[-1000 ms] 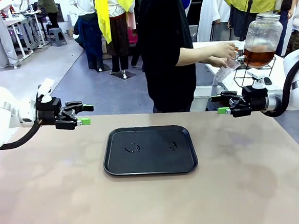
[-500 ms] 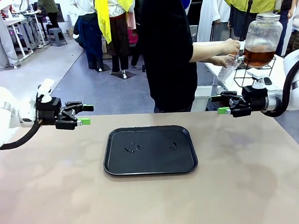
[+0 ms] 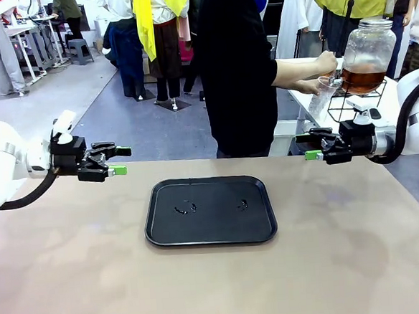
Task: Pour the drink into the iced cup.
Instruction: Open the gripper to release the iced cup you were holding.
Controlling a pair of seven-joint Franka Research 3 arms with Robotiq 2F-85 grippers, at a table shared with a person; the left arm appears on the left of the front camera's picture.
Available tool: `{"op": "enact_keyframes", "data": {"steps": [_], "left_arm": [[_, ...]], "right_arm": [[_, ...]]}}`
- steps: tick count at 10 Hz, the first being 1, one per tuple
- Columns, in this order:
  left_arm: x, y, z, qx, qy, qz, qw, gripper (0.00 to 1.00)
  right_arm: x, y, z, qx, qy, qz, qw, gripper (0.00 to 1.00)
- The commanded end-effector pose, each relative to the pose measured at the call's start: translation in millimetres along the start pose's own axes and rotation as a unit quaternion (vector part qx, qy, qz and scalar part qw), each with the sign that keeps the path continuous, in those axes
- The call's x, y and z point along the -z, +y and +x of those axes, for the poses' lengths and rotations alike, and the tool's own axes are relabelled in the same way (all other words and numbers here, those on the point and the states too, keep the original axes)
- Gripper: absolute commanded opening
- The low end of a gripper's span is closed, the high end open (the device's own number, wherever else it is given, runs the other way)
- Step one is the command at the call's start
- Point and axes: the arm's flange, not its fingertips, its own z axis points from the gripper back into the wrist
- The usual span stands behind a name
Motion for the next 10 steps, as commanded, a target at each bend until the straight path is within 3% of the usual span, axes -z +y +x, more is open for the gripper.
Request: {"op": "enact_keyframes", "data": {"steps": [1, 10], "left_arm": [[0.7, 0.1, 1.8, 0.001, -0.002, 0.002, 1.0, 1.0], [0.7, 0.1, 1.8, 0.001, -0.002, 0.002, 1.0, 1.0]], "right_arm": [[0.9, 1.8, 3.0, -0.001, -0.008, -0.002, 1.0, 1.0], [0.9, 1.8, 3.0, -0.001, -0.008, -0.002, 1.0, 1.0]]}}
